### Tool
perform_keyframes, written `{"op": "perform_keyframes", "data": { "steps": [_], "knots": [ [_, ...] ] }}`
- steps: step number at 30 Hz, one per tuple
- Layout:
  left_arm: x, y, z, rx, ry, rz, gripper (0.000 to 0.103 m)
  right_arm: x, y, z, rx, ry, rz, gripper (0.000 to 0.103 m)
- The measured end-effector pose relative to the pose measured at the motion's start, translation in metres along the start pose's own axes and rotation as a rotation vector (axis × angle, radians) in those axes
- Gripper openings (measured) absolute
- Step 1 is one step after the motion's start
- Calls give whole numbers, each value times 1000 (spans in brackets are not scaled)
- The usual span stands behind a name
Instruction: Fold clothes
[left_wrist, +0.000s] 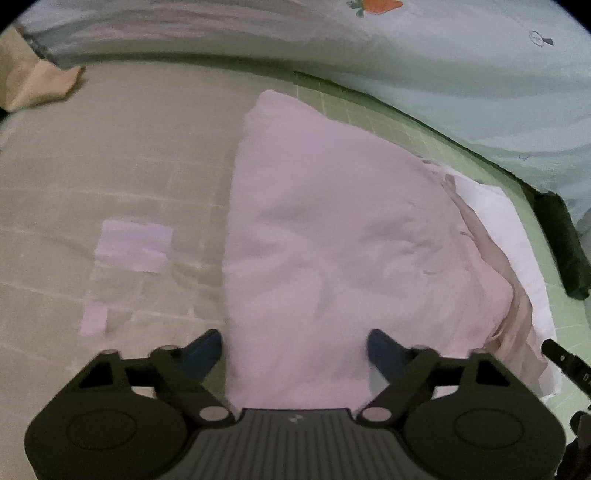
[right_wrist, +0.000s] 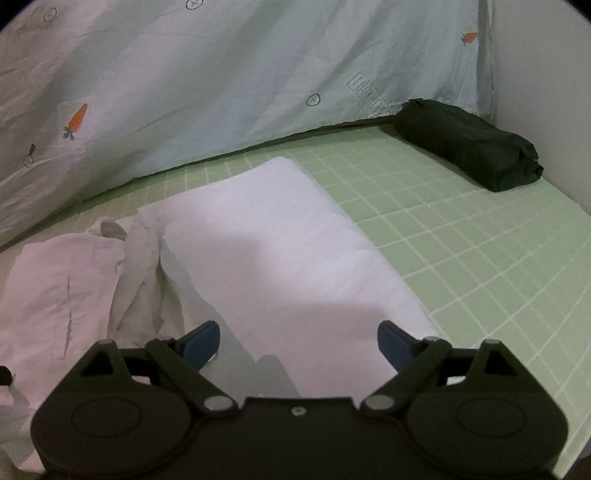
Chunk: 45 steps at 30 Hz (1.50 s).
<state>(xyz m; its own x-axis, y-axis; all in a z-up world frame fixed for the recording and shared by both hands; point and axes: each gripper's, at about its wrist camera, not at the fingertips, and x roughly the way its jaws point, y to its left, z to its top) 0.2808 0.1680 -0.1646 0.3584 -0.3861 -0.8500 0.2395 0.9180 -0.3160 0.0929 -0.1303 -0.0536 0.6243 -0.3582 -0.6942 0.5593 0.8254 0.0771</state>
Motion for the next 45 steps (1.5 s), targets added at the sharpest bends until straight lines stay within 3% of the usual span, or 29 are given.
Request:
{"op": "perform_keyframes", "data": {
  "steps": [4,7,11,14,19,25,29,33,35,38,40,42,44,45],
  "knots": [
    [2,0,-1,-47,-5,-21,58,0,-8,4,15,-5,-9,93],
    [-6,3,0,-120,-37,-51,22,-1,-20,7,39,-15,-18,93],
    [-20,2,1,-211,-86,-98,9,-1,-34,10,67,-20,-17,93],
    [-33,-10,1,-229,-130,-121,8,0,-42,12,70,-22,-12,93],
    [-54,-47,10,-209,-188,-173,7,2,-66,17,84,-34,-3,93],
    [-73,-121,26,-85,-244,-239,7,10,-109,23,107,-37,4,93],
    [-61,-182,28,-23,-210,-309,7,18,-144,30,120,-41,4,93],
    [-8,-241,15,24,-103,-352,8,29,-179,38,105,-47,5,93],
    [32,-257,5,-5,-22,-386,16,35,-196,42,104,-43,9,93],
    [106,-264,-11,-137,190,-328,20,47,-220,51,137,-29,25,93],
    [107,-271,-10,-108,189,-328,23,53,-230,59,162,-30,58,93],
    [96,-280,-7,-49,173,-336,40,59,-230,65,161,-27,101,93],
    [79,-279,-6,-58,129,-375,64,68,-222,68,156,-5,162,93],
    [69,-277,-4,-60,103,-402,66,74,-215,70,149,9,201,93]
  ]
}}
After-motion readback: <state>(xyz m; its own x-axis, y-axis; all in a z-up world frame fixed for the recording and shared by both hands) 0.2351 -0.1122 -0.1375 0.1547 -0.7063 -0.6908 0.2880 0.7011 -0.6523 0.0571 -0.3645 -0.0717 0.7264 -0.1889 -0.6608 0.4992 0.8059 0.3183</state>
